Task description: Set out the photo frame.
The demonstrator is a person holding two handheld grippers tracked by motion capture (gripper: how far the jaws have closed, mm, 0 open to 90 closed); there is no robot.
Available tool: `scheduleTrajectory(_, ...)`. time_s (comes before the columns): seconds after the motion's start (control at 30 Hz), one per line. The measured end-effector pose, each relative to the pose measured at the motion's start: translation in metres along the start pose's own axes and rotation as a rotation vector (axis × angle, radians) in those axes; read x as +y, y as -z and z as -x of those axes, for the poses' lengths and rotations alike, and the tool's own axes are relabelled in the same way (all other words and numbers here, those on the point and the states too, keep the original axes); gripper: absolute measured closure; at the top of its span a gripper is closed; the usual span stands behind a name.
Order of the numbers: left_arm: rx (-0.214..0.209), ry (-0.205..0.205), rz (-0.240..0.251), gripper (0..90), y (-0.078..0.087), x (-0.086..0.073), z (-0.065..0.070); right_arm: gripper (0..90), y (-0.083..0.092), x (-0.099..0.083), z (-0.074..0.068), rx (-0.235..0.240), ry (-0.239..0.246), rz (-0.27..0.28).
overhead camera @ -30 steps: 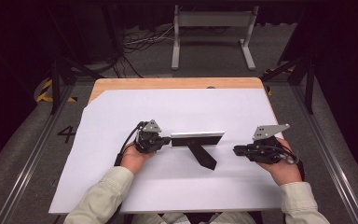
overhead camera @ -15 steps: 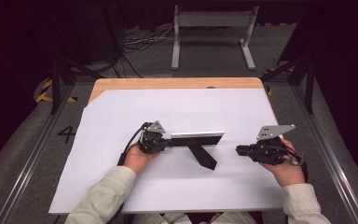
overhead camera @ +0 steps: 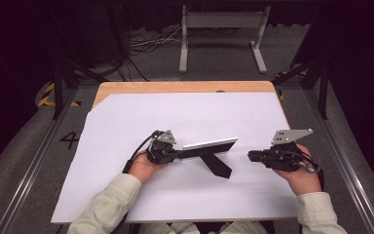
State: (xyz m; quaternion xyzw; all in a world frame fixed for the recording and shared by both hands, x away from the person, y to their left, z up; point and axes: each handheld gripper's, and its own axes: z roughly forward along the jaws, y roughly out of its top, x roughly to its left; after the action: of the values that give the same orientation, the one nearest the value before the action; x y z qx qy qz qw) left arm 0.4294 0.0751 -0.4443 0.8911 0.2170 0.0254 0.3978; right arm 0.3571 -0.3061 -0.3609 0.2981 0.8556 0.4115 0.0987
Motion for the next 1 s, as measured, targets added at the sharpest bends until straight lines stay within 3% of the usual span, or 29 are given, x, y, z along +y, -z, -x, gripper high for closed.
scheduleTrajectory(0.47, -0.051, -0.076, -0.043, 90.0, -0.001, 0.002, 0.016, 83.1, 0.004, 0.001, 0.001, -0.005, -0.013, 0.009)
scheduleTrajectory(1.0, -0.153, -0.183, -0.089, 90.0, -0.006, 0.007, 0.041, 83.5, 0.008, 0.002, 0.002, -0.009, -0.018, 0.02)
